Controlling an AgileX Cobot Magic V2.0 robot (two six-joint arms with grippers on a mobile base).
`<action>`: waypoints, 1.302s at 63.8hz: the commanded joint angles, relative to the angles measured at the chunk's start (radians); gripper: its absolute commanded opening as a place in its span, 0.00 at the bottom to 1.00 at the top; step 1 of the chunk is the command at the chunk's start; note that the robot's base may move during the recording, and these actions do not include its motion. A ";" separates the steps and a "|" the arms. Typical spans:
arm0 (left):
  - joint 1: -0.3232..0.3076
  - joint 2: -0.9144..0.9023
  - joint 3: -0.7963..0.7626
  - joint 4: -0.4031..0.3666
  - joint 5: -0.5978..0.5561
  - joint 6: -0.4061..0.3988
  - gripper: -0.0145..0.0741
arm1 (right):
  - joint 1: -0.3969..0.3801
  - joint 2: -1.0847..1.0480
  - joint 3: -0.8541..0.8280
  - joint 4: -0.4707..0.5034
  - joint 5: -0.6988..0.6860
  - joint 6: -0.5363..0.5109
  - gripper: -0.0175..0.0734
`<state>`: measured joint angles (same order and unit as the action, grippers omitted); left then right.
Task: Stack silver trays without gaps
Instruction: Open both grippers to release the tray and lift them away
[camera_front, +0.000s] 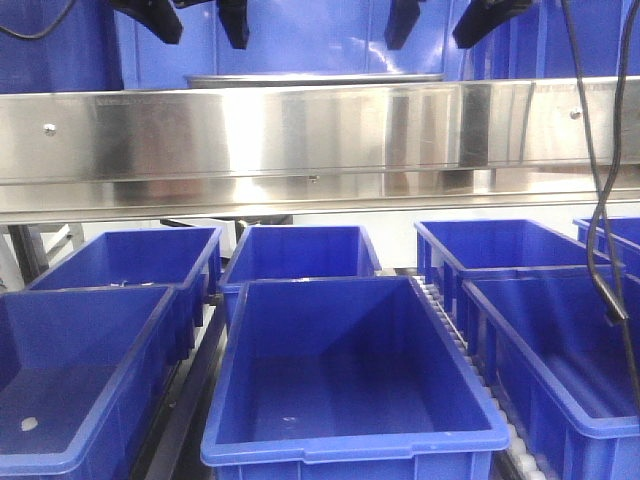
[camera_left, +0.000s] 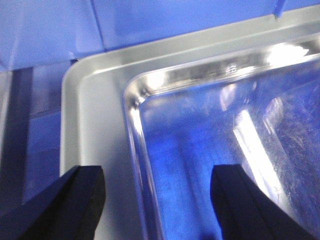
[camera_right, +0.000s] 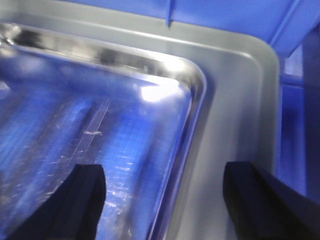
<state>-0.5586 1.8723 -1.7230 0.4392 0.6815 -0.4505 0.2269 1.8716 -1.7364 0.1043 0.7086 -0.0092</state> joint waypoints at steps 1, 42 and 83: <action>-0.004 -0.059 -0.007 0.013 -0.007 0.002 0.58 | 0.002 -0.057 -0.009 -0.004 -0.027 -0.010 0.60; -0.004 -0.658 0.154 0.047 -0.020 0.002 0.17 | 0.003 -0.599 0.061 -0.004 0.040 -0.017 0.11; -0.004 -1.398 0.770 0.205 -0.190 -0.095 0.15 | 0.003 -1.413 0.857 0.003 -0.192 -0.027 0.11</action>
<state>-0.5586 0.5125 -0.9560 0.6318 0.5103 -0.5416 0.2276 0.5026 -0.8913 0.1081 0.5557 -0.0298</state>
